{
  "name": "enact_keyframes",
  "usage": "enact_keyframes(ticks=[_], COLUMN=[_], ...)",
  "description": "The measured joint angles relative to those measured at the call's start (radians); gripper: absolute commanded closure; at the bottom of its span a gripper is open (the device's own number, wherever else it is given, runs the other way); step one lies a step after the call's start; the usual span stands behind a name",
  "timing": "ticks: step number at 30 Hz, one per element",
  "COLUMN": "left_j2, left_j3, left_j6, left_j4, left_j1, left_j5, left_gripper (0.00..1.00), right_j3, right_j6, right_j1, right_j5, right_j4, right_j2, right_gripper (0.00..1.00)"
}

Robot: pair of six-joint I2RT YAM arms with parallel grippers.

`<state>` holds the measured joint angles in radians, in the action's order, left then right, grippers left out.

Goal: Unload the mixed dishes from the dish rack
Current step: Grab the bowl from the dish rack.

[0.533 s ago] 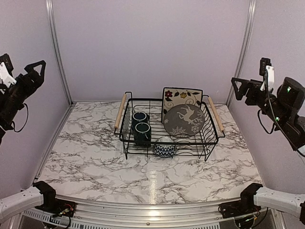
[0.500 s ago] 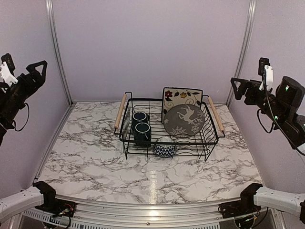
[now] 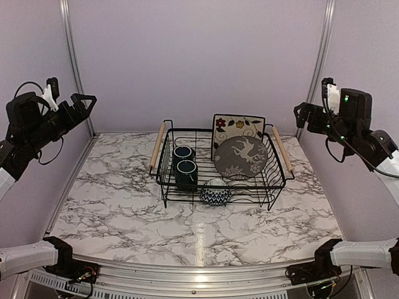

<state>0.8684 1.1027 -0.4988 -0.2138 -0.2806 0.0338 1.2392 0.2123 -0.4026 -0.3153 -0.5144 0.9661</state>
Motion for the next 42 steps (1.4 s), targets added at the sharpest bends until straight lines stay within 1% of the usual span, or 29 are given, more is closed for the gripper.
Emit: enact_keyframes(ticks=[4, 6, 12, 16, 18, 20, 26, 29, 33, 37, 40, 42], left_j2=[0.021, 0.021, 0.018, 0.018, 0.018, 0.018, 0.021, 0.021, 0.027, 0.035, 0.033, 0.03], left_j3=[-0.023, -0.037, -0.09, -0.12, -0.132, -0.144, -0.17, -0.185, -0.196, -0.196, -0.199, -0.209], left_j6=[-0.021, -0.033, -0.063, -0.08, -0.086, -0.092, -0.105, -0.108, -0.111, -0.111, -0.113, -0.116], left_j4=[-0.012, -0.02, -0.026, -0.028, -0.031, -0.032, -0.036, -0.039, -0.056, -0.077, -0.082, -0.082], left_j1=[-0.044, -0.063, -0.096, -0.119, -0.13, -0.145, -0.181, -0.195, -0.205, -0.211, -0.215, -0.217], left_j5=[0.027, 0.037, 0.054, 0.056, 0.056, 0.056, 0.043, 0.034, 0.016, 0.003, -0.005, -0.009], left_gripper=[0.01, 0.01, 0.01, 0.01, 0.01, 0.01, 0.01, 0.01, 0.01, 0.01, 0.01, 0.01], right_j3=[0.009, 0.003, -0.084, -0.074, -0.048, -0.019, 0.062, 0.103, 0.166, 0.213, 0.243, 0.258], right_j6=[0.05, 0.053, 0.03, 0.026, 0.026, 0.025, 0.043, 0.066, 0.095, 0.129, 0.135, 0.126], right_j1=[0.003, 0.007, 0.022, 0.013, -0.013, -0.071, -0.256, -0.309, -0.348, -0.353, -0.353, -0.353], right_j5=[-0.042, -0.034, 0.098, 0.201, 0.218, 0.215, 0.156, 0.137, 0.114, 0.104, 0.132, 0.165], right_j4=[-0.042, -0.045, 0.01, 0.028, 0.03, 0.034, 0.031, 0.013, -0.018, -0.074, -0.109, -0.128], right_j2=[0.042, 0.049, -0.001, 0.03, 0.081, 0.148, 0.332, 0.415, 0.552, 0.679, 0.76, 0.802], right_gripper=[0.01, 0.01, 0.01, 0.01, 0.01, 0.01, 0.01, 0.01, 0.01, 0.01, 0.02, 0.06])
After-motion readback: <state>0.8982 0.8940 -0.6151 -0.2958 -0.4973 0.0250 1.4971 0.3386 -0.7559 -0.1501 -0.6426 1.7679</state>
